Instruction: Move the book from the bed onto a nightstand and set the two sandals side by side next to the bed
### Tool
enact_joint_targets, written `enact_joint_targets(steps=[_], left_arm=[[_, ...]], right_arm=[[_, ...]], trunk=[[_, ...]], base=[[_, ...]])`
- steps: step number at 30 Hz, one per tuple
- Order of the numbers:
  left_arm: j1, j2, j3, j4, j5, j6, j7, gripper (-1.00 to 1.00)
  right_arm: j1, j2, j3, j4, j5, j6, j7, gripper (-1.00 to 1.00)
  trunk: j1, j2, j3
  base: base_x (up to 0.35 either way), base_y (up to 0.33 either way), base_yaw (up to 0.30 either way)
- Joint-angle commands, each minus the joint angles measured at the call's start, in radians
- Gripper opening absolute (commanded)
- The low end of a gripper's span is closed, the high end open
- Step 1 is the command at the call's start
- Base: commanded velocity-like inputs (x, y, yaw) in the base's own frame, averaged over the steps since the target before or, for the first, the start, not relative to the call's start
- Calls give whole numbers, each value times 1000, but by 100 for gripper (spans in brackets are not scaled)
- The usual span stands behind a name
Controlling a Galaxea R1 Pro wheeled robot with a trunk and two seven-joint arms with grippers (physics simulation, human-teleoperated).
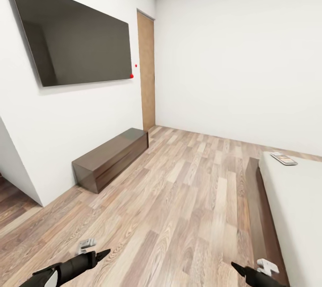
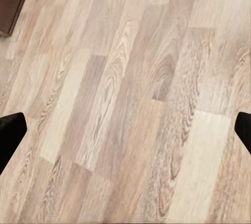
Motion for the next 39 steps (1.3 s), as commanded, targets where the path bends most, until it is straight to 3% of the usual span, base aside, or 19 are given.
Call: enact_joint_targets(steps=[1,2,4,5,6,8,10,11,13,16,18,20,25,31,39], left_arm=[[-1,-8,9,4,-6,-6,24,100],[-1,-21,8,17,-6,-26,73,100],[-1,-32,8,49,-6,-48,164,100],[0,-36,8,84,-7,-68,252,100],[1,-37,7,96,-7,-77,283,100],[9,-40,-1,138,-8,-134,421,100],[16,-46,-24,151,-21,-162,490,100],[19,-54,-45,156,-44,-172,516,100],[22,-69,-63,159,-78,-179,532,100],[23,-80,-70,161,-100,-182,539,100],[24,-84,-71,161,-107,-183,541,100],[27,-89,-74,162,-113,-184,542,100],[34,-99,-76,162,-117,-185,544,100],[36,-115,-76,162,-125,-186,545,100],[36,-121,-76,161,-145,-187,545,100]], right_arm=[[-1,28,-4,7,26,-5,-40,100],[-1,59,0,12,80,-6,-104,100],[-1,87,2,16,172,-6,-190,100],[-1,100,3,17,227,-7,-242,100],[-1,102,3,17,241,-7,-256,100],[-1,110,4,18,277,-7,-293,100],[-1,112,4,18,287,-7,-304,100],[-1,113,4,18,290,-7,-308,100],[-1,115,4,17,292,-7,-316,100],[-1,119,4,16,293,-6,-355,100],[-1,120,4,16,292,-6,-391,100],[-1,128,3,15,291,-6,-469,100],[-1,138,2,15,290,-6,-533,100],[-1,140,1,14,299,-4,-536,100],[-1,135,1,14,298,-7,-414,100]], trunk=[[1,-1,-1],[1,-1,-1],[1,-1,-1],[1,-1,-1],[1,-1,-1],[1,-1,-1],[1,-1,-1],[1,-1,-1],[1,-1,-1],[1,-1,-1],[1,-1,-1],[1,-1,-1],[1,-1,-1],[1,-1,-1],[1,-1,-1]], base=[[329,0,0],[329,0,0],[329,0,0],[329,0,0],[329,0,0],[329,0,0],[330,0,0],[331,0,0],[331,0,0],[331,0,0],[331,0,0],[331,0,0],[331,0,0],[331,0,0],[272,0,0]])
